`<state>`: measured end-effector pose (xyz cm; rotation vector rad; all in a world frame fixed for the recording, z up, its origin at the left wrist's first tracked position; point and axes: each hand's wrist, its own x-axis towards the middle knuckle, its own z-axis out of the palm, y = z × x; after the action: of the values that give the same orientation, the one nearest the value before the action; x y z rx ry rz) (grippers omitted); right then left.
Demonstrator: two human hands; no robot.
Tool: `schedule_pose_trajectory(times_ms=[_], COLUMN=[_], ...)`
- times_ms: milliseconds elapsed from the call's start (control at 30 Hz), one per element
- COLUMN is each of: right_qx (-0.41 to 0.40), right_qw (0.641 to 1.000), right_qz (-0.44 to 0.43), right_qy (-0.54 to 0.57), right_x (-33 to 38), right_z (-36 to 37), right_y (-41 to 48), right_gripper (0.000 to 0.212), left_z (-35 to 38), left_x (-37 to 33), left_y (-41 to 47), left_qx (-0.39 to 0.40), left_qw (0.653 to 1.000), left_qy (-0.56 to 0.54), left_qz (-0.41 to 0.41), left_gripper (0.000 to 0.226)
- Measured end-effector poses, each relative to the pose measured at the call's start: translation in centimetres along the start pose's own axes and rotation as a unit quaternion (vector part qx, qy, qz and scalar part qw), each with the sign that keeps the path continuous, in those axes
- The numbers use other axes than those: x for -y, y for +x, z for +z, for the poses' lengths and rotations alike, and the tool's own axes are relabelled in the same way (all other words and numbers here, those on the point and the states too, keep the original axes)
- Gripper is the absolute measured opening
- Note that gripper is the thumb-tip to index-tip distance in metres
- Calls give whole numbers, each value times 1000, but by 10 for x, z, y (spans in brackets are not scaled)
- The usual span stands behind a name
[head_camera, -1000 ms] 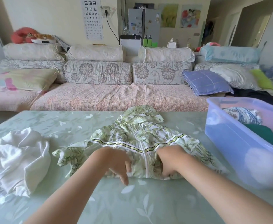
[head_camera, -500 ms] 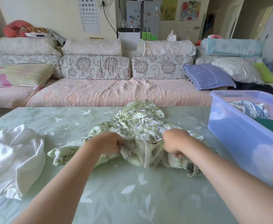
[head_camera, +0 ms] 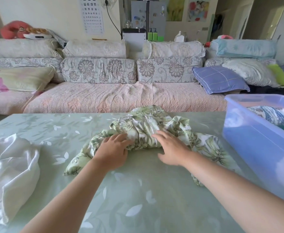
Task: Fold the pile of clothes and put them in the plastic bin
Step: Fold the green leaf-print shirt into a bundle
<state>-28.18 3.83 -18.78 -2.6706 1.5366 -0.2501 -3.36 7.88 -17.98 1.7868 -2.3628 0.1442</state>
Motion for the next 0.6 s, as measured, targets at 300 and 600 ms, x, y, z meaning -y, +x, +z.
schedule_pose_trajectory(times_ms=[300, 600], right_qx=[-174, -197], right_qw=[981, 884], right_qz=[90, 186], right_qy=[-7, 381], right_x=[-9, 5], right_z=[23, -33], right_y=[27, 7], right_gripper=[18, 20], left_z=[5, -51], left_x=[9, -9], left_y=[21, 0], left_qx=[-15, -171], left_qw=[993, 964], left_qy=[90, -176], left_qz=[-73, -98], left_gripper=[40, 27])
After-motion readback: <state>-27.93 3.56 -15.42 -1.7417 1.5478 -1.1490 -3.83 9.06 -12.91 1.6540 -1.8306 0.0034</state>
